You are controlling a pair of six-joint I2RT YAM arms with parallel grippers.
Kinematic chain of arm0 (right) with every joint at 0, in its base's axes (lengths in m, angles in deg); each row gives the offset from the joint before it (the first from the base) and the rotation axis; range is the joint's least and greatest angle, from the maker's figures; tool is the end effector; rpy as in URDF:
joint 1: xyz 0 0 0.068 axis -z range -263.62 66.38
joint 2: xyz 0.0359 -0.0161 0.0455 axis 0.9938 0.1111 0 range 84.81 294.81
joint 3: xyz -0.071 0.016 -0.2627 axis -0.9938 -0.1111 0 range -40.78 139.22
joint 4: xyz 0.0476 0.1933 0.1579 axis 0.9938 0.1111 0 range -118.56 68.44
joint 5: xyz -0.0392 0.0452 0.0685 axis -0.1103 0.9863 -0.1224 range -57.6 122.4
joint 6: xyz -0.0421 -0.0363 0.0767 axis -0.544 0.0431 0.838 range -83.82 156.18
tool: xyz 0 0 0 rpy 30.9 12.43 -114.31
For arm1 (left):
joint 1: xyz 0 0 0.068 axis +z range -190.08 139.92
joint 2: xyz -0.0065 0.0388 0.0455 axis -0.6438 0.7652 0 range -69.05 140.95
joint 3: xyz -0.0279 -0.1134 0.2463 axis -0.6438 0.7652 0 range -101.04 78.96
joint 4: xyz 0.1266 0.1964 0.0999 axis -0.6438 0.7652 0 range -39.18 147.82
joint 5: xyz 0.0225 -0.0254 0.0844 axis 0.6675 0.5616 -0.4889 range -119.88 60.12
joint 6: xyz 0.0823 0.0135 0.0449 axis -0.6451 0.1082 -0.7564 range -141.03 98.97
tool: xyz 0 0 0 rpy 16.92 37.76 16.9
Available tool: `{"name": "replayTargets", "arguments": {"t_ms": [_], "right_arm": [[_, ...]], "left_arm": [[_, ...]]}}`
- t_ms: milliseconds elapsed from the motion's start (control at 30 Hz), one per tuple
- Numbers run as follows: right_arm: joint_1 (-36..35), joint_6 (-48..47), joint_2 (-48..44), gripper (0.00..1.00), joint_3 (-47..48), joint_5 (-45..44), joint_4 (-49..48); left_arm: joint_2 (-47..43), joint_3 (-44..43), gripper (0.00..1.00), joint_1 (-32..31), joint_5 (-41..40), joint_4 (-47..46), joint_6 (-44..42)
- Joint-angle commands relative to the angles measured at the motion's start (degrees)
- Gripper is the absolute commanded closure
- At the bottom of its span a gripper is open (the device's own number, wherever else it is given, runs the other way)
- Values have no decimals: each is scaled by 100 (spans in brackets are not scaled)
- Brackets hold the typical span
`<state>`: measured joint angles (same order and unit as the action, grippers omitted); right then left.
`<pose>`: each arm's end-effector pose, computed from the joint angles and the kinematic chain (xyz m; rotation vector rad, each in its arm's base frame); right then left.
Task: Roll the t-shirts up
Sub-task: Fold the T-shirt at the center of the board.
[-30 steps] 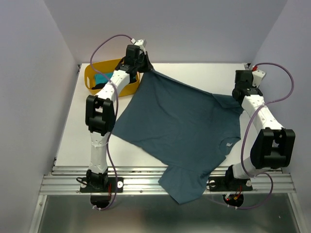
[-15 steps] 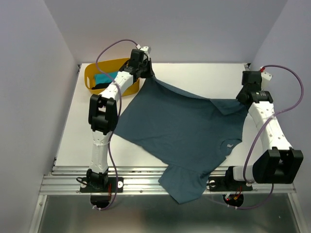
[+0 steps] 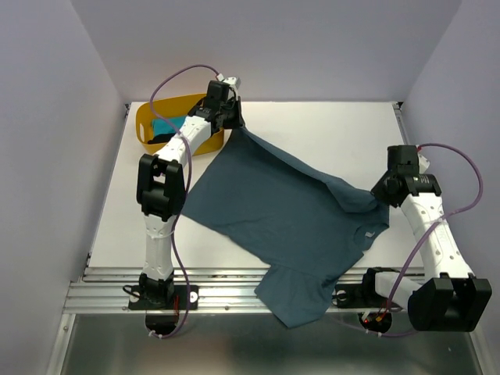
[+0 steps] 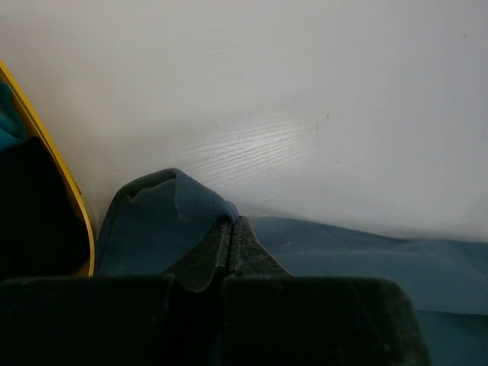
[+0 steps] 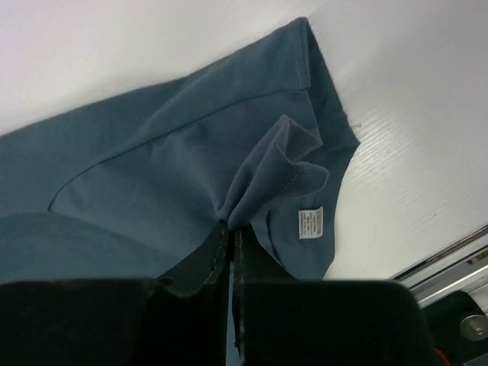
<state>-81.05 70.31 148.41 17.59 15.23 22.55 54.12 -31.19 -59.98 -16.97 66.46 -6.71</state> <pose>0.2292 -0.0356 0.2582 0.8935 2.3319 -0.1573 0.5078 -0.2043 0.2637 0.2439 2.0983 -0.5956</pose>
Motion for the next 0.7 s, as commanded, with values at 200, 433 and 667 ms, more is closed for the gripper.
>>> {"name": "replayTargets", "arguments": {"t_ms": [200,433,667], "right_arm": [[33,507,-549,99,-660,714,30],[33,770,-699,99,-730,925,92],[33,938,-980,99,-976,1102,188]], "left_arm": [[22,-473,100,4,-201,247,-141],[-100,-324,100,4,-289,334,-211],[-347,98,100,12,-473,431,-264]]}}
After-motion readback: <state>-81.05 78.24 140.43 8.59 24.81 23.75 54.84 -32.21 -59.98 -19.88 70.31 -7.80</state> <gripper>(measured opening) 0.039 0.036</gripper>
